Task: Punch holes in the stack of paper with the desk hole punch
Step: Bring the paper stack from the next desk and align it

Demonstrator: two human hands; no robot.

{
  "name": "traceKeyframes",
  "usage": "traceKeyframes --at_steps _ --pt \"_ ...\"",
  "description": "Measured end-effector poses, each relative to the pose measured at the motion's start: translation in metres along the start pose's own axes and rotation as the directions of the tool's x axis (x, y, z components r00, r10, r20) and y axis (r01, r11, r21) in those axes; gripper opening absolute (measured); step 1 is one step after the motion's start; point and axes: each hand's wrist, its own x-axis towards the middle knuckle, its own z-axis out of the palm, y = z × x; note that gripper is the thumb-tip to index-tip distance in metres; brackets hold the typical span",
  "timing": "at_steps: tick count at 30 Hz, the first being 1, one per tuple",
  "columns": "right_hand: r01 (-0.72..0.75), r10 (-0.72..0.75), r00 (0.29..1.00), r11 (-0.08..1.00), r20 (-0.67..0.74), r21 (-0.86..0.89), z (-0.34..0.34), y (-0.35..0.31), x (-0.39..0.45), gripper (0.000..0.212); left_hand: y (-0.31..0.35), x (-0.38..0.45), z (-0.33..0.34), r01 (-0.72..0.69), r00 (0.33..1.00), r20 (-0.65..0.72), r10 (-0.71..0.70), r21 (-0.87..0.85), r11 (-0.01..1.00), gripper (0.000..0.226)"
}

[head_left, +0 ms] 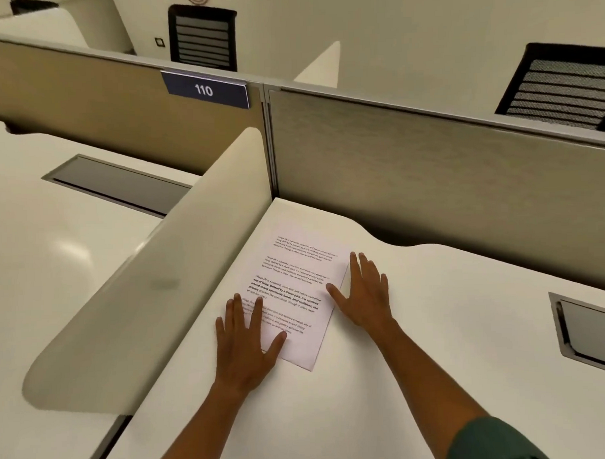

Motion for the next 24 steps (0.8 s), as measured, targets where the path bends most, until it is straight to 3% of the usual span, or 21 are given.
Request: traceKeyframes --at_steps 7,16,24 --pt "-0.015 0.015 0.999 1.000 0.028 0.009 0.015 -0.008 0.040 0.096 0.000 0.007 0.010 -0.037 0.999 -0.009 0.037 -0.016 0.999 0.089" --pt "-0.014 0.012 0.999 0.999 -0.049 -0.031 0.009 -0.006 0.054 0.097 -0.002 0.011 0.012 -0.011 1.000 0.003 0.011 0.014 1.000 0.096" --pt "-0.049 0.050 0.999 0.975 0.004 0.215 -0.003 -0.013 0.059 0.105 0.000 0.013 0.008 0.013 1.000 -0.007 -0.012 0.035 0.999 0.101"
